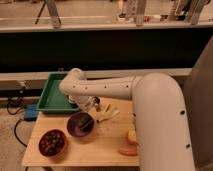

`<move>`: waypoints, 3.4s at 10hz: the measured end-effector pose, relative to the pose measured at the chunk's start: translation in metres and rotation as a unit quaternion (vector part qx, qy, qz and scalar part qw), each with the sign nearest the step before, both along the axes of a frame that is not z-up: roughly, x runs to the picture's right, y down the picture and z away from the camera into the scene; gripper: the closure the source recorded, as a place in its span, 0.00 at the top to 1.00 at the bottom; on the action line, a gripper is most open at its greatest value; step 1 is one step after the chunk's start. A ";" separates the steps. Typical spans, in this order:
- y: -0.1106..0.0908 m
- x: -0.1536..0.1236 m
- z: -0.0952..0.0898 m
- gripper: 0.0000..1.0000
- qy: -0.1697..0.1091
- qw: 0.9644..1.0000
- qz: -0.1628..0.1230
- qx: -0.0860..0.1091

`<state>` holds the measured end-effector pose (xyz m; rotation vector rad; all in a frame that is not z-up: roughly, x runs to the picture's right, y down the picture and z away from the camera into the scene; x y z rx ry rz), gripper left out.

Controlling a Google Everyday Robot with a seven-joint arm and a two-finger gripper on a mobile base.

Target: Wipe purple bowl with eraser

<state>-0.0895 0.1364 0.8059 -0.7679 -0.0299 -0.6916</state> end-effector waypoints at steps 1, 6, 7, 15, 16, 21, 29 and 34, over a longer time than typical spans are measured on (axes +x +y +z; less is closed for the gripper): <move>-0.002 -0.013 0.002 0.00 -0.004 1.000 -0.004 -0.001; 0.011 -0.036 -0.014 0.00 -0.060 0.998 -0.003 -0.016; 0.019 -0.032 -0.023 0.00 -0.066 0.998 -0.002 -0.020; 0.039 0.011 -0.037 0.00 -0.021 0.999 0.002 -0.025; 0.032 0.021 -0.029 0.00 -0.004 1.000 0.004 -0.020; 0.004 0.035 0.002 0.00 0.028 1.000 0.013 -0.004; 0.013 -0.009 -0.015 0.00 -0.004 1.000 -0.009 0.004; 0.038 0.009 -0.035 0.00 -0.001 1.000 -0.011 -0.002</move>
